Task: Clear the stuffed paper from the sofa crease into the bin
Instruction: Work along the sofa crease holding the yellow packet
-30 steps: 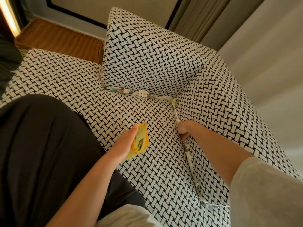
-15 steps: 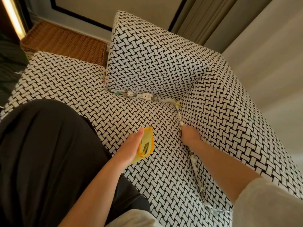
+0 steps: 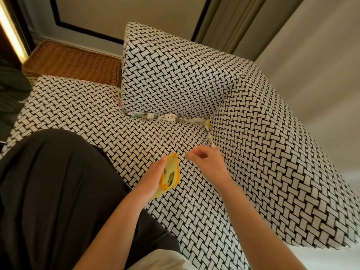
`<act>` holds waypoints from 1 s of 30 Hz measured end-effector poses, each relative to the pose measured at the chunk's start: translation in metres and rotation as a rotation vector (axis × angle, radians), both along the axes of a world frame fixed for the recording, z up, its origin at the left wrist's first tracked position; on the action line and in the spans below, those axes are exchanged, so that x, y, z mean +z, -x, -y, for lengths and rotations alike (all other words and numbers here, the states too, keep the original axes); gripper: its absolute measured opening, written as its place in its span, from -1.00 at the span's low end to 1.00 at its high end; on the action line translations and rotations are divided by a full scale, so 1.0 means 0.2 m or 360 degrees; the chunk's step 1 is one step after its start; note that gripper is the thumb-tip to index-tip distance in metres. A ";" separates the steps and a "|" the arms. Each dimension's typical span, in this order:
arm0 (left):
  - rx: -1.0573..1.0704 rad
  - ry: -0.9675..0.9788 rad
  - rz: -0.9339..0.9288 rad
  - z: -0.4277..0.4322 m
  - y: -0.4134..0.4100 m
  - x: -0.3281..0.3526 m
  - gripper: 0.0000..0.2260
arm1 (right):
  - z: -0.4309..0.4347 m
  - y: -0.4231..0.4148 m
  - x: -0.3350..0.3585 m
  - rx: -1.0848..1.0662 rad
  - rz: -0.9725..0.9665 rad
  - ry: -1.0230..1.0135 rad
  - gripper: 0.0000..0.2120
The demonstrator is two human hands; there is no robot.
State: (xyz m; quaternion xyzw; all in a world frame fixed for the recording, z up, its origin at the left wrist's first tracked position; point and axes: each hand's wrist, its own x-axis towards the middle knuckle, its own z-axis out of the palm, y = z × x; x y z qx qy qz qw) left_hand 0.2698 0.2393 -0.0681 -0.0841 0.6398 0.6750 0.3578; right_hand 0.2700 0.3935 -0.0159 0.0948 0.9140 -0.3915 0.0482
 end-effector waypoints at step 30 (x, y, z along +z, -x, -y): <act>-0.0022 0.0095 -0.0032 0.00 0.00 0.02 -0.41 | -0.43 0.04 -0.36 -0.0371 0.0571 -0.1309 -0.80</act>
